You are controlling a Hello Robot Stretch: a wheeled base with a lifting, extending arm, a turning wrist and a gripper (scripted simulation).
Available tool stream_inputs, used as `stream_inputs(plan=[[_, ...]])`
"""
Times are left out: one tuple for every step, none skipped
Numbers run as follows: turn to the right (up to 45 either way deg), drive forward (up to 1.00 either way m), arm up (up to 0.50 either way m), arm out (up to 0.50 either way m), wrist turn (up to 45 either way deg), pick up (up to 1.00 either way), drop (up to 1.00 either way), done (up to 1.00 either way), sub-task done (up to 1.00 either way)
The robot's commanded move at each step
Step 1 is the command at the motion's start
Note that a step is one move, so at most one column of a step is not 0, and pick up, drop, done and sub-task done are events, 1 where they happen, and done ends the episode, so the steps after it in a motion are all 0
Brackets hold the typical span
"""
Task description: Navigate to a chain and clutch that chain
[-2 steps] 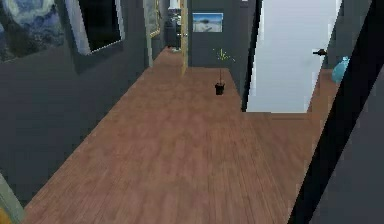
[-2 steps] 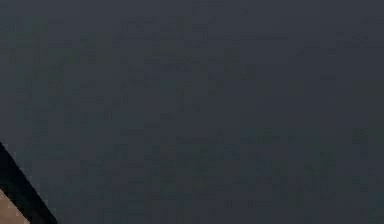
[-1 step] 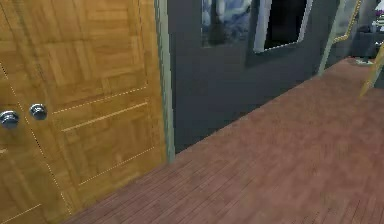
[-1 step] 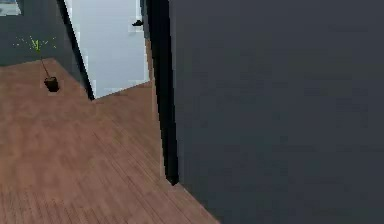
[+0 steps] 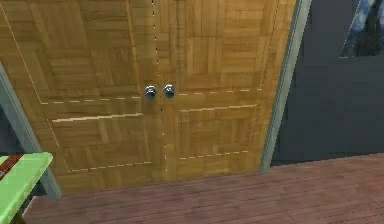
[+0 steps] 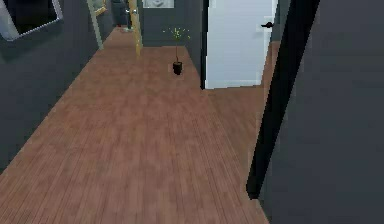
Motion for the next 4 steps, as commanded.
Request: stream_inputs(plan=[[0.0, 0.40, 0.00, 0.00, 0.0, 0.00, 0.00, 0.00, 0.00], [-45.0, 0.00, 0.00, 0.00, 0.0, 0.00, 0.00, 0.00, 0.00], [-45.0, 0.00, 0.00, 0.00, 0.0, 0.00, 0.00, 0.00, 0.00], [-45.0, 0.00, 0.00, 0.00, 0.0, 0.00, 0.00, 0.00, 0.00]])
